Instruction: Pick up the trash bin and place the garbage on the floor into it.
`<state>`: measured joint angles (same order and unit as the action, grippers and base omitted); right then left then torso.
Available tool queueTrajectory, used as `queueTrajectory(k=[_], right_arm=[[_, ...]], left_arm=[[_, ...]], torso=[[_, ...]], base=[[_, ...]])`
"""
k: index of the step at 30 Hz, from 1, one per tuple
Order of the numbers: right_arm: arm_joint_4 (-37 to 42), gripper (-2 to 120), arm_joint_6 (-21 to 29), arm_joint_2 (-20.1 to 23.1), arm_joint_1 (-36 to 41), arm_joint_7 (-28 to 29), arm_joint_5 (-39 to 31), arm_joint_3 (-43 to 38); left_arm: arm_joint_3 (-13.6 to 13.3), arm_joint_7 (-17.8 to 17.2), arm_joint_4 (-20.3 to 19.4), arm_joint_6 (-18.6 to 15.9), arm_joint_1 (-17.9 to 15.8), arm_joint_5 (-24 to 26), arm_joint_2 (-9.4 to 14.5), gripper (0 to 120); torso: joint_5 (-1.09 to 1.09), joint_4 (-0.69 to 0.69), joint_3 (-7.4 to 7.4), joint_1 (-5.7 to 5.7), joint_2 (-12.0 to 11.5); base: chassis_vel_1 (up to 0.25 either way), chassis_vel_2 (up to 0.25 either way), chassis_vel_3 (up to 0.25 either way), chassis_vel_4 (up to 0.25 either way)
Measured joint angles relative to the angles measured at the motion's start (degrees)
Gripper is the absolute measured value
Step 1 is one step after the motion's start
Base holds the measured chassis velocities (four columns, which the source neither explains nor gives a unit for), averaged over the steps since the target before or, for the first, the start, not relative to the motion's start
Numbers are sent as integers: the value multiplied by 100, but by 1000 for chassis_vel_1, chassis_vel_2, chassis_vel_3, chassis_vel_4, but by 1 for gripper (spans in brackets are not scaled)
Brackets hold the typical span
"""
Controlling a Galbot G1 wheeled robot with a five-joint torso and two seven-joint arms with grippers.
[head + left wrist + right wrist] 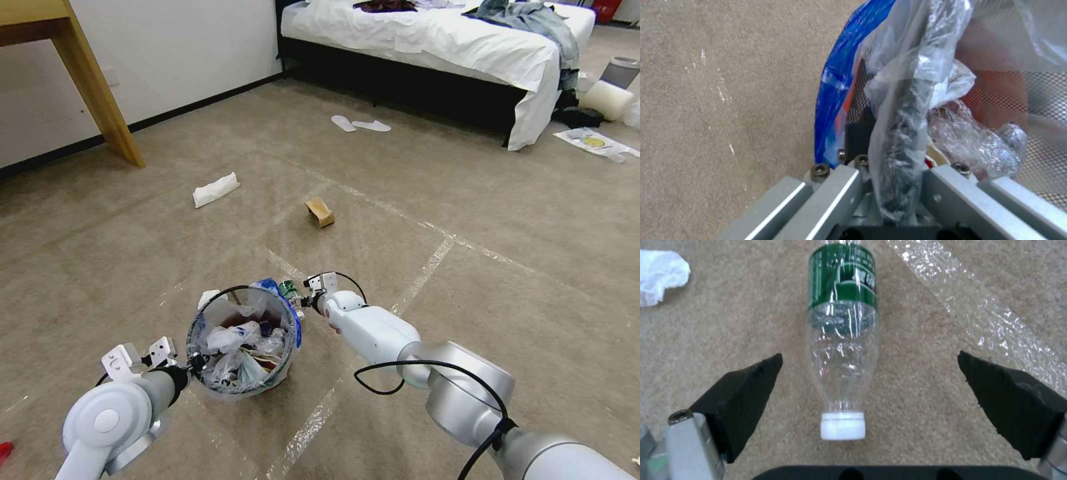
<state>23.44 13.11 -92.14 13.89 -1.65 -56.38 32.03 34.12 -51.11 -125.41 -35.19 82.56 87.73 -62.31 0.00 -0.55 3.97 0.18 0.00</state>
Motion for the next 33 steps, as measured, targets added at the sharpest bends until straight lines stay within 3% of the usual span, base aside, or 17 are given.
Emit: queueTrajectory(k=[8,33], right_arm=[[-83,100,64,0,14,-110,91,-43],[-171,100,209,0,5,-375,302,133]], left_arm=[[-172,0,65,-5,-98,-73,-77,0],[-261,115,33,-35,15,-460,-325,0]], torso=[[0,0,0,0,0],[0,0,0,0,0]], base=[[0,0,0,0],[0,0,0,0]])
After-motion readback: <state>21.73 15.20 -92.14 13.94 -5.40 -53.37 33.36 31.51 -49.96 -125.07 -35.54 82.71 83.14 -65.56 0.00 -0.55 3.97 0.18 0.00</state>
